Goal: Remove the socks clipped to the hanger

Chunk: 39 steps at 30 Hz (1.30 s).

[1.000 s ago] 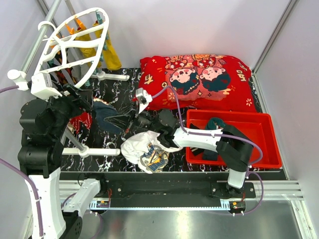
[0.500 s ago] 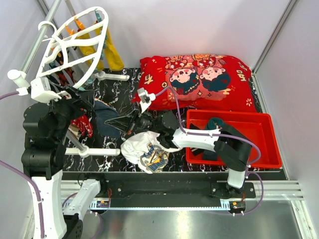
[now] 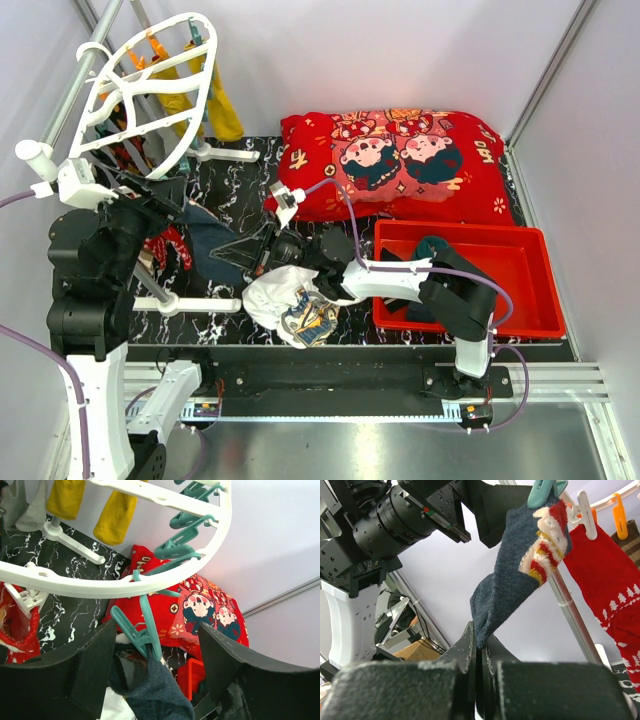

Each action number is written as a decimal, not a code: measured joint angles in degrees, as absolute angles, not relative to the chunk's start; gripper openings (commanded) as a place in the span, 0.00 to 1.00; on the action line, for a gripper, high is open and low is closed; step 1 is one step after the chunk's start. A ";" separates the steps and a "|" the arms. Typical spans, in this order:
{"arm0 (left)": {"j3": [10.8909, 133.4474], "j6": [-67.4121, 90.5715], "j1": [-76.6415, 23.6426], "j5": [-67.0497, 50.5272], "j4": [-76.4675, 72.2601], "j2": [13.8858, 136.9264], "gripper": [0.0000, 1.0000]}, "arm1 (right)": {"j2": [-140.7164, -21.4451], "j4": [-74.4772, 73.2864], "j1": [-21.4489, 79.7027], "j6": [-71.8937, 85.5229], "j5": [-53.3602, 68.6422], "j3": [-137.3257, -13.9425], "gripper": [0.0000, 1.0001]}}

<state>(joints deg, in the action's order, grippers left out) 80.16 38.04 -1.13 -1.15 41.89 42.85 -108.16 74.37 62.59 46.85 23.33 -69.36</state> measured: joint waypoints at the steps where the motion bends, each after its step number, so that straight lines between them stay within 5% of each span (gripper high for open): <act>1: 79.99 38.33 -1.13 -1.08 41.87 42.85 0.64 | -108.16 74.35 62.59 47.09 23.38 -69.28 0.00; 11: 79.09 40.42 -1.13 0.10 41.43 42.81 0.53 | -108.16 74.37 62.59 48.73 23.59 -69.19 0.00; 23: 79.09 41.87 -1.13 0.54 41.39 42.83 0.24 | -108.16 74.37 62.59 49.28 23.68 -67.83 0.00; 29: 79.09 42.09 -1.13 0.64 40.58 42.85 0.01 | -108.16 74.39 62.59 49.30 23.70 -67.29 0.00; 34: 79.02 42.28 -1.13 0.93 40.03 42.85 0.09 | -108.16 74.39 62.59 49.34 23.64 -66.06 0.00; 39: 78.98 42.04 -1.13 0.82 39.20 42.78 0.43 | -107.39 74.28 62.57 48.88 22.79 -62.52 0.02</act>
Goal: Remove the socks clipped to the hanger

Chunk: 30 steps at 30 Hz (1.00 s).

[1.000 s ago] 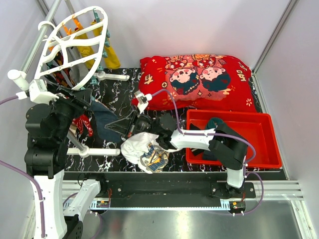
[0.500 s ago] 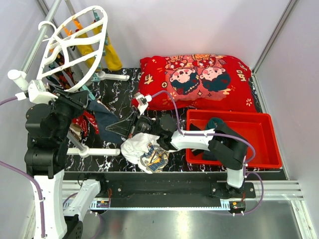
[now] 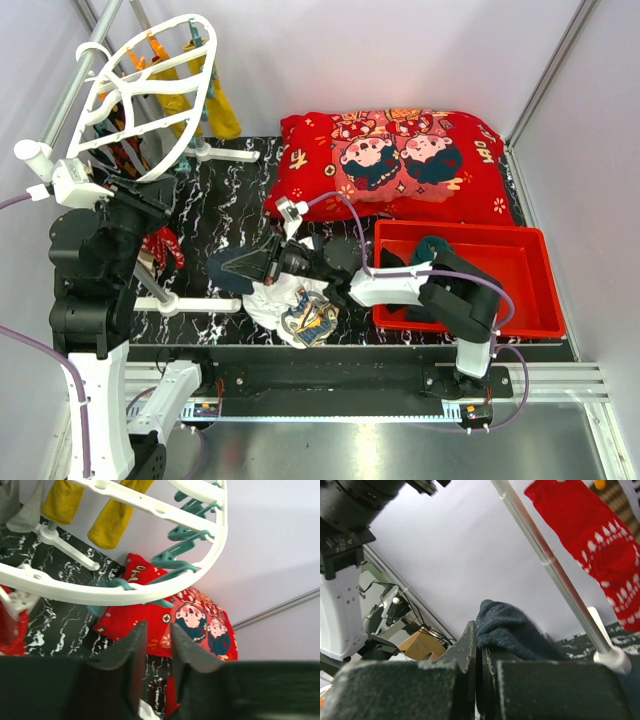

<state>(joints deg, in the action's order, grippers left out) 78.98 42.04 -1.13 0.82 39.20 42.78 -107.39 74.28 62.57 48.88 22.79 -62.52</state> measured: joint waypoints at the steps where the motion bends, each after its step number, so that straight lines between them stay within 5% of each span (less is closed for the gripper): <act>1: 78.98 41.87 -1.13 0.82 39.05 42.72 0.48 | -106.85 74.22 62.57 48.60 22.26 -61.32 0.03; 7: 78.98 40.42 -1.13 -1.52 38.41 42.00 0.75 | -97.19 70.02 62.33 45.43 16.03 -52.77 0.01; 13: 79.00 37.17 -1.13 -8.99 37.45 41.87 0.99 | -75.16 43.42 61.91 40.10 -1.15 -49.56 0.01; 19: 78.85 33.98 -1.13 -17.06 36.49 39.99 0.99 | -57.08 14.85 59.13 33.65 -18.55 -50.83 0.00; 30: 73.63 29.61 -1.13 -29.26 32.58 32.82 0.99 | -41.19 -31.73 44.42 37.43 -34.17 -49.67 0.00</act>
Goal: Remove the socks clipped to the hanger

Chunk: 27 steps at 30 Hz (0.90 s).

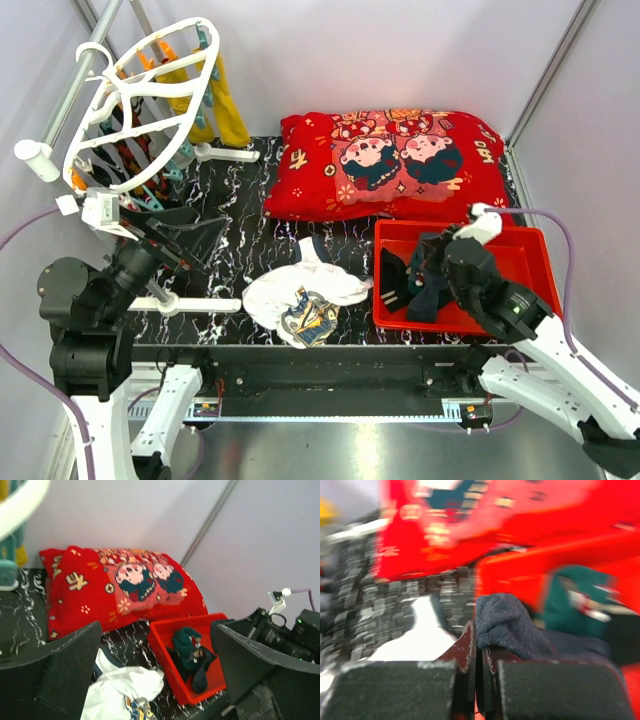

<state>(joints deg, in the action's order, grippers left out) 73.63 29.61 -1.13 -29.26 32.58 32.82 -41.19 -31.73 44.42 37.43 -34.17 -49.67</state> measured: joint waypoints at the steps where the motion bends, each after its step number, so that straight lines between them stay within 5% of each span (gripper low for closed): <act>1: 72.58 29.54 -1.13 -30.15 32.40 32.29 0.99 | -40.49 -33.41 43.57 38.04 -35.20 -49.04 0.00; 3: 70.81 29.41 -1.13 -31.38 32.45 31.59 0.99 | -39.03 -36.80 42.13 39.64 -38.04 -47.35 0.11; 4: 70.08 29.26 -1.13 -31.77 32.49 31.35 0.99 | -38.65 -38.13 41.63 40.53 -39.42 -46.54 0.30; 6: 69.01 28.77 -1.13 -32.42 32.45 30.85 0.99 | -38.54 -40.01 40.64 42.48 -41.74 -45.04 0.38; 13: 68.07 27.38 -1.13 -34.09 32.53 30.09 0.99 | -41.25 -43.22 37.82 45.39 -45.76 -43.66 0.97; 27: 66.26 25.91 -1.13 -35.20 33.39 27.46 0.99 | -49.28 -45.15 37.58 34.79 -37.32 -61.60 1.00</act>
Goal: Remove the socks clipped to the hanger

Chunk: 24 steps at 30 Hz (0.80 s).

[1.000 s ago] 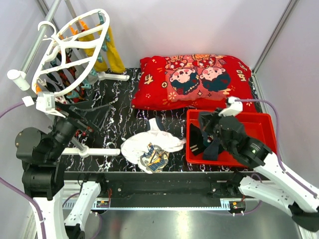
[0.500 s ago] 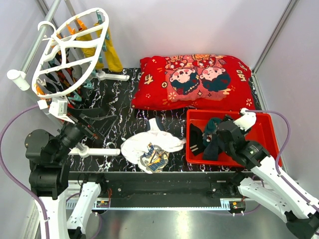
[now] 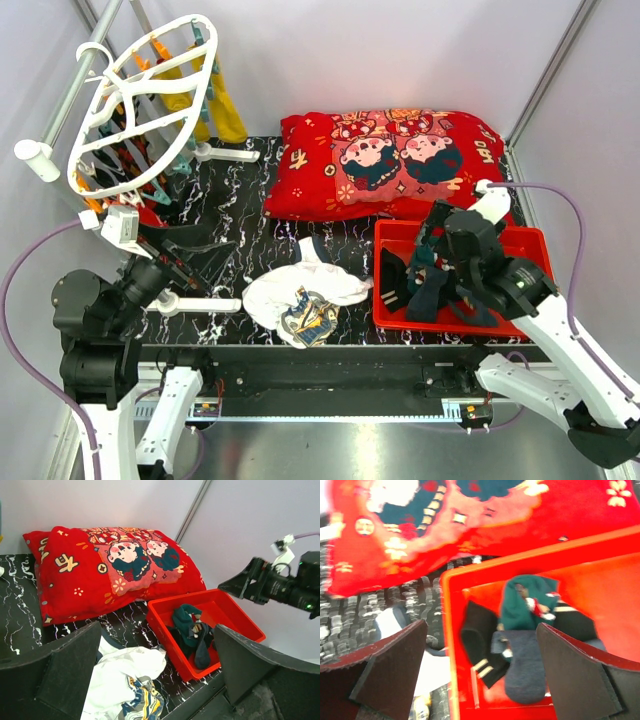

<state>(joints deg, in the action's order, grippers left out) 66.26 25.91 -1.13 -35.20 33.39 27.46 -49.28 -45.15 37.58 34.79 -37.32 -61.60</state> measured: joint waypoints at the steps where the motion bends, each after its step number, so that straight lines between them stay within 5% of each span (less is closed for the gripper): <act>1: 66.06 25.93 -1.13 -35.29 33.45 27.09 0.99 | -48.84 -45.32 37.58 34.70 -36.32 -62.46 1.00; 15: 64.79 25.74 -1.13 -34.33 36.27 25.21 0.99 | -38.26 -44.60 37.45 30.85 -10.98 -73.19 1.00; 24: 61.58 26.44 -1.13 -35.18 36.77 23.59 0.99 | -34.09 -41.80 37.45 28.82 -4.93 -72.97 1.00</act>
